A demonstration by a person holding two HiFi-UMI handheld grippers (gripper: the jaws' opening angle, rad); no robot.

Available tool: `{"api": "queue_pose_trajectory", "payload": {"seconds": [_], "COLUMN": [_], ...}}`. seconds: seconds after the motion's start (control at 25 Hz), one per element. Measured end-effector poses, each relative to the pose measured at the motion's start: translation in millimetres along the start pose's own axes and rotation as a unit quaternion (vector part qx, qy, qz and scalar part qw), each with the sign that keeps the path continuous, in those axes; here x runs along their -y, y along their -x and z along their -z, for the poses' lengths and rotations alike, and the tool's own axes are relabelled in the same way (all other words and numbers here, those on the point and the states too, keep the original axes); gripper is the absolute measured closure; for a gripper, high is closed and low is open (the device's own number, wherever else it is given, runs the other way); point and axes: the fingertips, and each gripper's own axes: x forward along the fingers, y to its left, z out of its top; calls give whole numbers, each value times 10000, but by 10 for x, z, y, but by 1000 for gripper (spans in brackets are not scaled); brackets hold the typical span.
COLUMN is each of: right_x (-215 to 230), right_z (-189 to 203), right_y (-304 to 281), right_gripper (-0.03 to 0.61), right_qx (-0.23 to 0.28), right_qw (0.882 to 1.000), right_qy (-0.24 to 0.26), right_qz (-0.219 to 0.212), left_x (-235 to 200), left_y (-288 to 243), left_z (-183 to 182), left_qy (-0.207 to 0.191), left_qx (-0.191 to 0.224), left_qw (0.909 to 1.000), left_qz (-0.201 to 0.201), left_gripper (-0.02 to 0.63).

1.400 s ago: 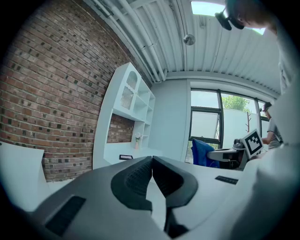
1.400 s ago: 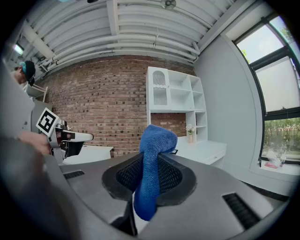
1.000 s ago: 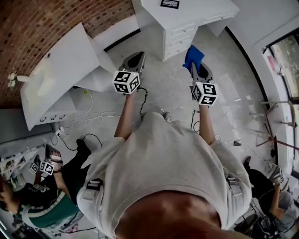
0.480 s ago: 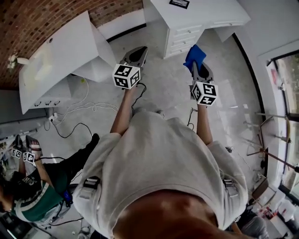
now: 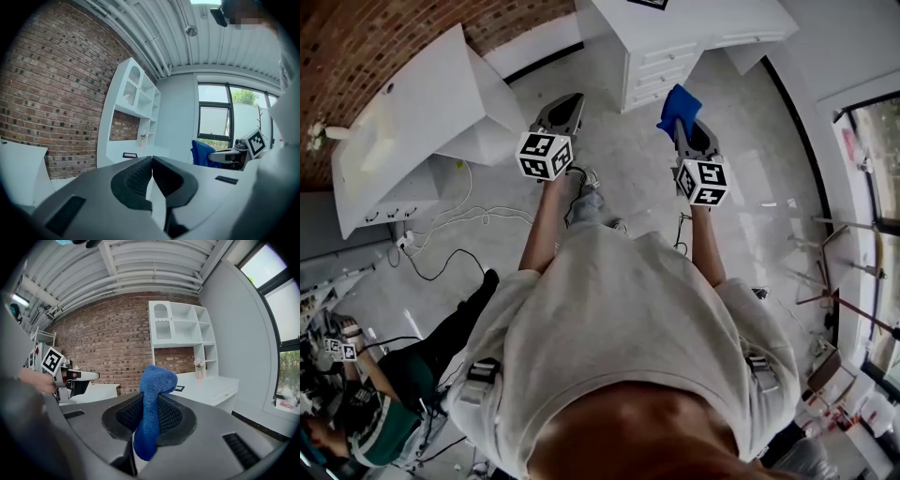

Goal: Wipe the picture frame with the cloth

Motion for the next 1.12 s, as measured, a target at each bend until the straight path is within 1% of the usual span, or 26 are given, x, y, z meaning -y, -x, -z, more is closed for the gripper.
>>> {"api": "queue_pose_trajectory", "payload": {"seconds": [0.12,0.36,0.64,0.92,1.12], "right_x": [61,142,302,436,473], "right_z": [-45,-123,-390,-700,-862], "right_y": [-152,-602,-1278,-1955,-2427], "right_gripper": [500,500,500,500,500], "right_qx": [24,-5,-30,-22,-9], "right_qw": [10000,9999,9994,9982,9973], "right_qy": [1,41,120,190,198], "right_qz": [56,147,336,564,706], "left_x": [-85,-378,-786,-1320,-1676], "left_y": [-161,-629,-1289,-1910,-2292], "left_z": [14,-31,-250,-595,-675], "left_qy": [-4,77,124,89,117], "left_qx": [-30,43,61,126,120], "left_qw": [10000,9996,9982,9965,9947], "left_qz": [73,254,576,824,1018], "left_gripper": [597,597,597,597,597]}}
